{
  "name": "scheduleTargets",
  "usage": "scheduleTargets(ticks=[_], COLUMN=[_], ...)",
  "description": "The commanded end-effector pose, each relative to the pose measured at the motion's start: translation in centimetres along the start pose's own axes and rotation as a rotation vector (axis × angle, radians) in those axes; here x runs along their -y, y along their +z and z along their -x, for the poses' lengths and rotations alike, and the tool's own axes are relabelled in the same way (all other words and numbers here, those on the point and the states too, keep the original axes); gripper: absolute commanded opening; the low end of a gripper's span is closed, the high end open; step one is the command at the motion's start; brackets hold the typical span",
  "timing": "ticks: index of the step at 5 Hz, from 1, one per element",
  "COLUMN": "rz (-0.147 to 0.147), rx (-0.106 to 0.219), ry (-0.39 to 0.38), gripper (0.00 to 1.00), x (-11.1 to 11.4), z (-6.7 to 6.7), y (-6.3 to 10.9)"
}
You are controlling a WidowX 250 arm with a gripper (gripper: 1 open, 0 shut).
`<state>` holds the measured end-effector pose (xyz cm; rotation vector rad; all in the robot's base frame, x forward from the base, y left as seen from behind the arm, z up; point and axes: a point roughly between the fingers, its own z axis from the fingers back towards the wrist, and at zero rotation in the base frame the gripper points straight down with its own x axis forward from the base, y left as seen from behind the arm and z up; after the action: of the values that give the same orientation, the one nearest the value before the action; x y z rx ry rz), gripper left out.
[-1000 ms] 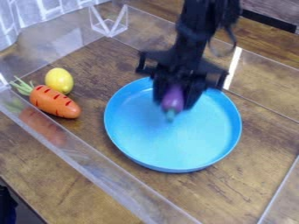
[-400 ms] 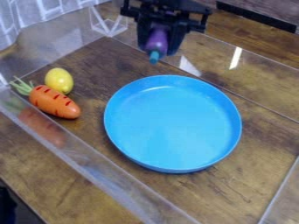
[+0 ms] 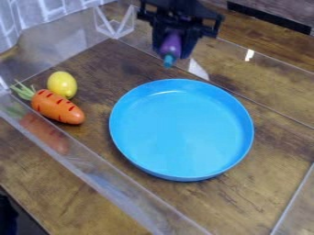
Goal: Remove the purple eggplant from the blue tray and put it on the table
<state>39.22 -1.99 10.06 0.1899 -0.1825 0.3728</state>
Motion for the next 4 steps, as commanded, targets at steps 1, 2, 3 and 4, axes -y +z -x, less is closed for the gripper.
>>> scheduleTargets(ticks=[1, 2, 3, 4], rz=[0.024, 0.017, 0.012, 0.010], rx=[0.076, 0.082, 0.089, 0.096], ry=[0.013, -0.001, -0.013, -0.026], gripper=[0.00, 0.00, 0.00, 0.00], x=[0.0, 0.5, 0.9, 0.5], z=[-2.9, -4.1, -5.2, -6.0], y=[1.2, 0.2, -0.6, -0.7])
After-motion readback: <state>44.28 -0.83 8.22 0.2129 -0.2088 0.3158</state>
